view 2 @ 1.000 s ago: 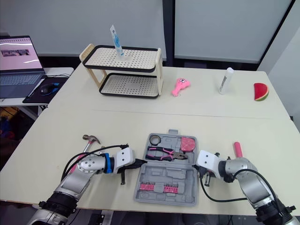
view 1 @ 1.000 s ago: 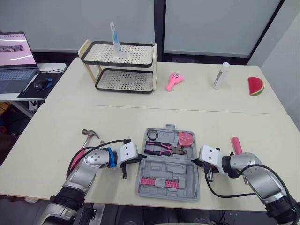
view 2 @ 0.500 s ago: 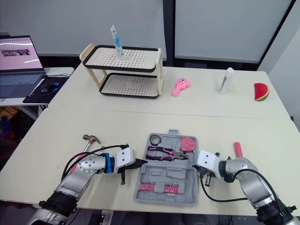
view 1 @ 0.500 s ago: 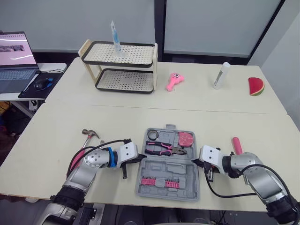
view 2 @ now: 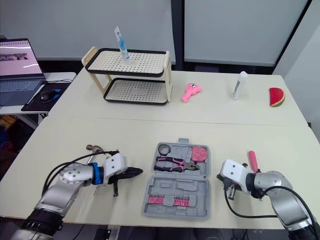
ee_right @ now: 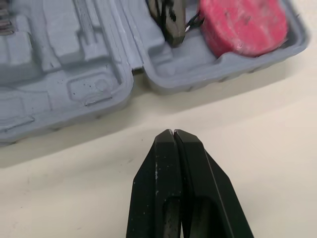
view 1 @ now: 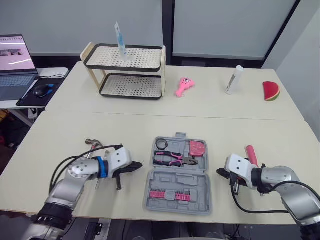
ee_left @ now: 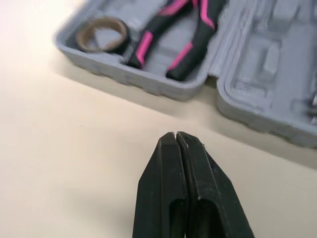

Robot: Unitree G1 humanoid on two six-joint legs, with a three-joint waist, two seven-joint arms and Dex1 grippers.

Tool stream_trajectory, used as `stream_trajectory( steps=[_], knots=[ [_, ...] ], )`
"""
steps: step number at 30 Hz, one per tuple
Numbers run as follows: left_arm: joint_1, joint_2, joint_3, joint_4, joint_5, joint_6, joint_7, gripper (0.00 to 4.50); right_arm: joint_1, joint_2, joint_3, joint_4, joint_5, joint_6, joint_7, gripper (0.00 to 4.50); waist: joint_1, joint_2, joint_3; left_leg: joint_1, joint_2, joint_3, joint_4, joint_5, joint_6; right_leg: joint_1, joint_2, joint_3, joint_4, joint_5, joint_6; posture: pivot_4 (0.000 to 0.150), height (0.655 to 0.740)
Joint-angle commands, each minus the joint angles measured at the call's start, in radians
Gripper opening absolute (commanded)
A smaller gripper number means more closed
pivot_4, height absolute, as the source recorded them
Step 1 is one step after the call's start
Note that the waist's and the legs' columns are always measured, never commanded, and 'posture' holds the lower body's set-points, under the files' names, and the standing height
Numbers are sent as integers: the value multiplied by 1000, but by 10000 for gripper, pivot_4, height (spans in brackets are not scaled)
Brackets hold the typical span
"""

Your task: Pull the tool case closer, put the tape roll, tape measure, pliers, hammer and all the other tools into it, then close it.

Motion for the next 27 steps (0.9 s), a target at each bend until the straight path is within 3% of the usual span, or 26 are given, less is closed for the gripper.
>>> stream_trajectory(
  steps=[1,7,11,12,14,25,27],
  knots=[
    [54,53,163,-89,-131,85,3,0,84,-17,-158,-97,74,-73,-2,184,0,0,0,0,0,0,0,0,0,0,0,0,0,0,0,1500,7350],
    [158,114,410,-57,-210,247,99,0,259,-25,-449,-145,203,-14,28,184,0,0,0,2,0,0,0,0,0,2,0,0,2,0,0,1500,7350],
    [267,152,556,49,-213,265,97,0,384,-37,-617,-73,221,-56,84,184,-2,-1,-1,3,0,1,0,0,0,2,0,1,0,0,0,1500,7350],
    [300,164,581,75,-210,263,84,3705,408,-43,-646,-46,219,-70,101,0,-2,-2,0,3,0,2,-1,0,0,1,0,1,0,0,0,1500,7350],
    [351,183,619,121,-203,251,61,7926,446,-57,-686,-4,225,-95,138,4336,-3,-2,-1,3,0,3,-1,0,0,1,0,2,-1,-1,-1,1500,7350],
    [492,209,702,229,-194,216,15,43968,508,-141,-729,121,231,-137,268,27363,-3,-5,-2,4,1,4,-2,0,0,2,0,2,-1,-2,-1,1500,7350],
    [497,202,702,220,-198,217,21,45000,503,-145,-724,124,230,-134,269,31601,-3,-5,-2,4,1,4,-2,0,0,2,0,2,-1,-2,-1,1500,7350]
  ],
)
